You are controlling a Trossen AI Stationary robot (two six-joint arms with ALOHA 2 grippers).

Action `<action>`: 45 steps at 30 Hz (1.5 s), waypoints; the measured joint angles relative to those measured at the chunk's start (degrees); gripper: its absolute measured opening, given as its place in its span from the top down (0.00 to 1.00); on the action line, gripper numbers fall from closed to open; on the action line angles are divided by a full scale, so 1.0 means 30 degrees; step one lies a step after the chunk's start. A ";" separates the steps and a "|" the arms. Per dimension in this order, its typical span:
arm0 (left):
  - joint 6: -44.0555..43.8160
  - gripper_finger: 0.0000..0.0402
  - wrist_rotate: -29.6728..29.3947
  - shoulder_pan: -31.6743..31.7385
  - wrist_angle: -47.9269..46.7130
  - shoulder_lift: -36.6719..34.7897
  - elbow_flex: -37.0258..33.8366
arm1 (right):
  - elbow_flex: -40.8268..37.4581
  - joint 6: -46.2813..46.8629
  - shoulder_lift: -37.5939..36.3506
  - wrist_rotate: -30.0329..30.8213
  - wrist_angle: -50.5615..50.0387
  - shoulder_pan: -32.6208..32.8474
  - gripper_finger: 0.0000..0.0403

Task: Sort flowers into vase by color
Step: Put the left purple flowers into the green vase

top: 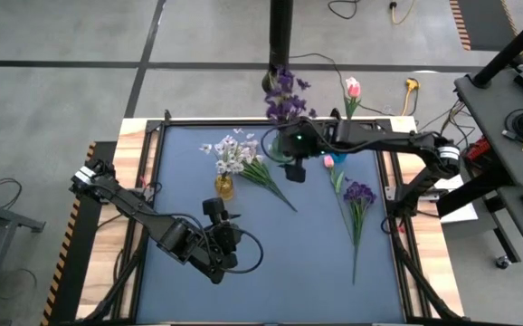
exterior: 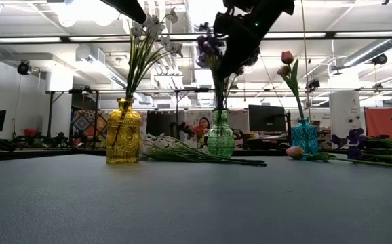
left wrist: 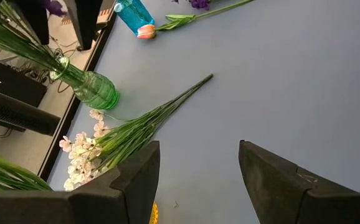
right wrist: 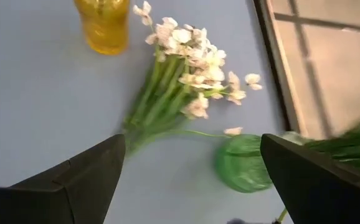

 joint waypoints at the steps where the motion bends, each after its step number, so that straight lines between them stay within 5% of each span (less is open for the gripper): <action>1: 0.0000 0.50 -0.0001 0.0000 -0.0001 0.0000 0.0000 | 0.0000 -0.0453 0.0000 0.0435 -0.0035 0.0066 0.09; 8: 0.0000 0.50 0.0001 0.0000 -0.0010 0.0000 0.0000 | 0.0000 -0.1988 -0.0035 0.2483 -0.0024 0.0441 0.09; 12: 0.0004 0.50 -0.0003 0.0000 -0.0036 0.0000 0.0000 | 0.0000 -0.1635 -0.0036 0.2065 0.0040 0.0430 0.09; 16: 0.0007 0.50 0.0004 0.0000 -0.0047 0.0000 0.0000 | 0.0012 0.0317 -0.0042 -0.0566 0.0544 0.0231 0.09; 22: 0.0000 0.50 -0.0003 0.0000 -0.0001 0.0000 -0.0002 | 0.0007 0.1828 0.0022 0.1683 0.0282 0.0058 0.09; 28: 0.0002 0.50 -0.0003 0.0000 0.0058 0.0000 0.0000 | -0.0015 0.1721 0.0008 0.0407 0.0282 0.0120 0.09; 45: 0.0000 0.50 -0.0003 0.0000 0.0113 0.0000 0.0000 | -0.0044 -0.2817 -0.0015 0.2574 0.0070 0.1317 0.09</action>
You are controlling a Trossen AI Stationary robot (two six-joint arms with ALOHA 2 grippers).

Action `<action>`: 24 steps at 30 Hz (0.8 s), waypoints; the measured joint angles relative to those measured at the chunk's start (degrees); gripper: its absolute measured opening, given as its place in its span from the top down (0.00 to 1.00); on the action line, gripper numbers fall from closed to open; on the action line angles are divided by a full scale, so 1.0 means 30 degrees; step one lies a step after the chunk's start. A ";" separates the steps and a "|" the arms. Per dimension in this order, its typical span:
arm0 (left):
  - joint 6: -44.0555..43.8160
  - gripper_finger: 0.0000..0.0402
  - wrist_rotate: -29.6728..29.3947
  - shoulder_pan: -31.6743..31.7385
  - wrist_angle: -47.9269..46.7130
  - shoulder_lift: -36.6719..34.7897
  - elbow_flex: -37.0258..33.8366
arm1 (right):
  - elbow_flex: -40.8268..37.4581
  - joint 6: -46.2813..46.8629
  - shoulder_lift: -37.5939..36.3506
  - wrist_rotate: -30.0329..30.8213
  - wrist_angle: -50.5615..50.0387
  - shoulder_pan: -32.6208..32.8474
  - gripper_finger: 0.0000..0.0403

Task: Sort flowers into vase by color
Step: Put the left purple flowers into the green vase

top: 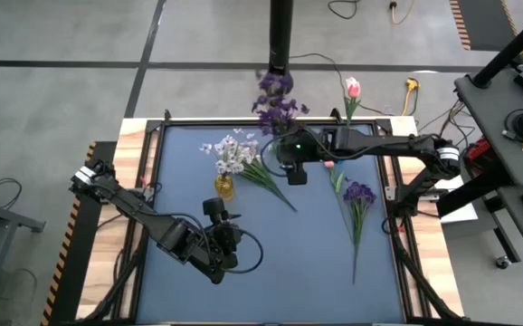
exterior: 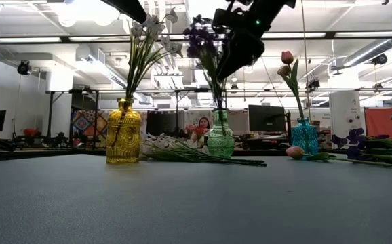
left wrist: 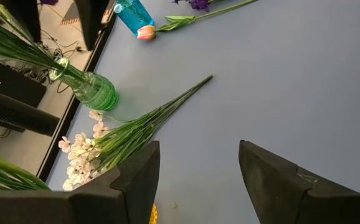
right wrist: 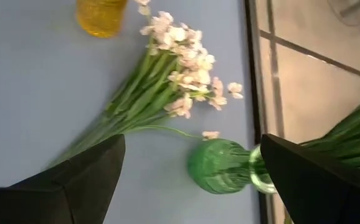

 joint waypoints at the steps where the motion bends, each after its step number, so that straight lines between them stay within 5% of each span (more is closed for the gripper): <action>1: 0.0006 0.50 0.0000 0.0000 0.0000 0.0000 0.0000 | 0.0000 0.0267 0.0000 -0.0121 -0.0042 0.0006 0.09; 19: 0.0007 0.50 -0.0107 0.0022 0.0029 0.0000 0.0000 | 0.0053 0.2422 -0.0117 0.0484 0.0161 -0.0469 0.10; 24: 0.0015 0.50 -0.0949 0.0036 0.0044 0.0000 0.0000 | 0.0434 0.2345 -0.0149 0.0451 0.0209 -0.0485 0.21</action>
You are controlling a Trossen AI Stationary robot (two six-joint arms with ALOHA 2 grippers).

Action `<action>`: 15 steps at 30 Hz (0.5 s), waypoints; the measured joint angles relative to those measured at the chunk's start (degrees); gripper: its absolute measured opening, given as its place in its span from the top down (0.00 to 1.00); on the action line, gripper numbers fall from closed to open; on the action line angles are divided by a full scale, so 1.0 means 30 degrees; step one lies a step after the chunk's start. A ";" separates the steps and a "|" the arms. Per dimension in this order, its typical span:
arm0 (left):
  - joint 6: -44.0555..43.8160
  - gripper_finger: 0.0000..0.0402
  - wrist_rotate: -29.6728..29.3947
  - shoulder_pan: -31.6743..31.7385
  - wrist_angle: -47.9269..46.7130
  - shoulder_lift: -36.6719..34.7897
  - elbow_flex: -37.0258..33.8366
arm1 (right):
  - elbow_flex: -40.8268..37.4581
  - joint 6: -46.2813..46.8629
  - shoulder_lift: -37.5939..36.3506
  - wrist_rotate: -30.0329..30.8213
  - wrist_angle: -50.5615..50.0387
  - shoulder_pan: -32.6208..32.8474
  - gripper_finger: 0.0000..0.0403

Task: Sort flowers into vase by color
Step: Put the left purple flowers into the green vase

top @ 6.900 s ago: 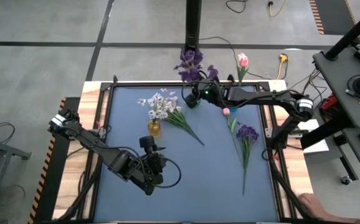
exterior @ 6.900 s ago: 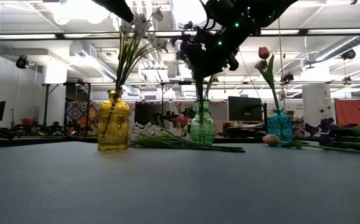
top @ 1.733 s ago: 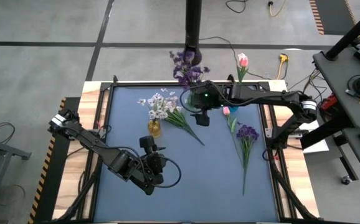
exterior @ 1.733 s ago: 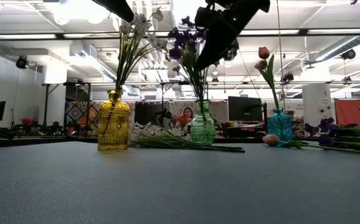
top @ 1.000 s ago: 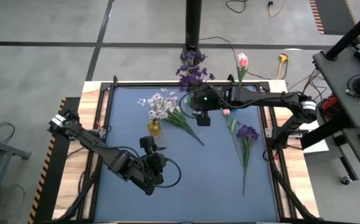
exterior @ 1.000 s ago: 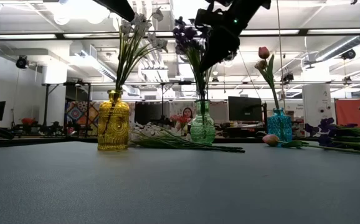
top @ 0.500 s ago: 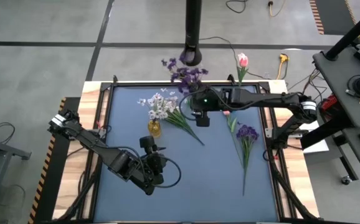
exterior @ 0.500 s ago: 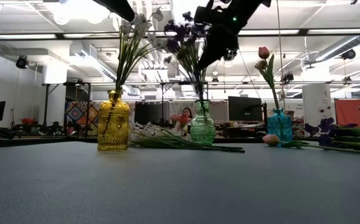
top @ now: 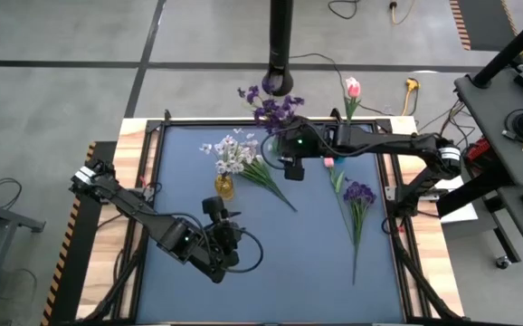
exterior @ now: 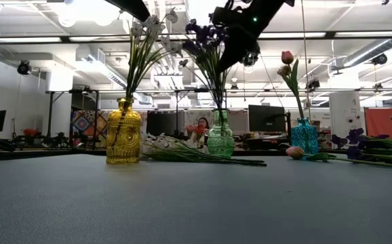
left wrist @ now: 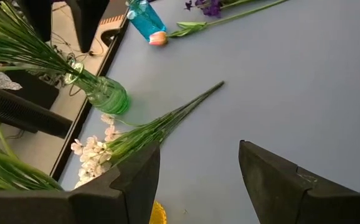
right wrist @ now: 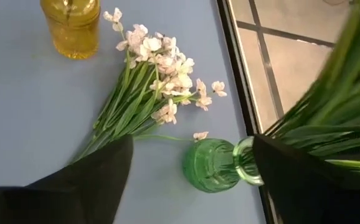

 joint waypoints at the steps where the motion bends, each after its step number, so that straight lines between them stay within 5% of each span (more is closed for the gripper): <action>1: -0.0007 0.50 -0.0022 0.0000 0.0000 0.0000 0.0000 | 0.0083 -0.0003 -0.0007 0.0004 0.0025 -0.0007 0.25; 9: -0.0007 0.50 -0.0049 0.0022 0.0000 0.0000 0.0000 | 0.0530 0.0528 -0.0077 -0.0014 -0.0141 -0.0019 0.56; 15: -0.0007 0.50 -0.0052 0.0022 0.0000 0.0000 -0.0003 | 0.0644 0.1682 -0.0099 -0.0032 -0.1262 -0.0012 0.51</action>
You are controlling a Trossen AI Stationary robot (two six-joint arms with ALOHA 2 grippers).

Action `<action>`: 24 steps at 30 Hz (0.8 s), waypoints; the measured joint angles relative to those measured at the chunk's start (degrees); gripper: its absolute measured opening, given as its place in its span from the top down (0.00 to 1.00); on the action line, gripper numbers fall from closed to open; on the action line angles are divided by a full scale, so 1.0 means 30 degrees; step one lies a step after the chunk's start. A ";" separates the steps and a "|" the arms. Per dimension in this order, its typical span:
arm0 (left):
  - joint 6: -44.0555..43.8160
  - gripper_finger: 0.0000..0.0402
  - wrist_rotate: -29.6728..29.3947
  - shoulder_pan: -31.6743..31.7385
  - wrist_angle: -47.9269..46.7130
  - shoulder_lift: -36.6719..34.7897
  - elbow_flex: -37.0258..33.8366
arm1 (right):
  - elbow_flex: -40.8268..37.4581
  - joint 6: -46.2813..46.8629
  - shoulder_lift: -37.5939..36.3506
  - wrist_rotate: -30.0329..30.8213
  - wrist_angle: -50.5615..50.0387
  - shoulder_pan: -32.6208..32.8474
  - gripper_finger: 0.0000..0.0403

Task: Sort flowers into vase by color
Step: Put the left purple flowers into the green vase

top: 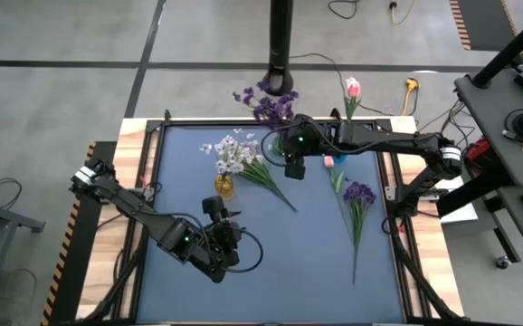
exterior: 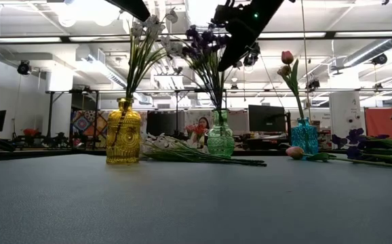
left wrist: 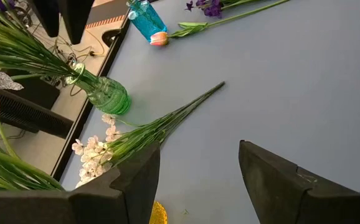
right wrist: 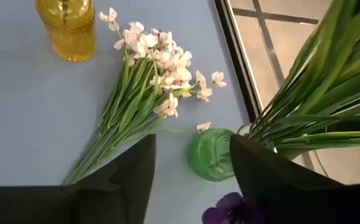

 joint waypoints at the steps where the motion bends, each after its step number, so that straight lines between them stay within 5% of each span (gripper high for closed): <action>1: 0.0000 0.50 0.0003 0.0000 0.0000 0.0000 0.0003 | 0.0000 0.0063 0.0000 0.0007 0.0031 0.0000 0.48; 13: 0.0000 0.50 0.0003 0.0000 0.0013 0.0000 -0.0032 | 0.0665 0.0575 -0.0015 -0.0007 -0.0624 0.0015 0.12; 24: 0.0000 0.50 -0.0646 0.0087 -0.0007 0.0000 -0.0638 | 0.1253 0.3972 -0.0262 -0.0098 -0.0719 0.0005 0.09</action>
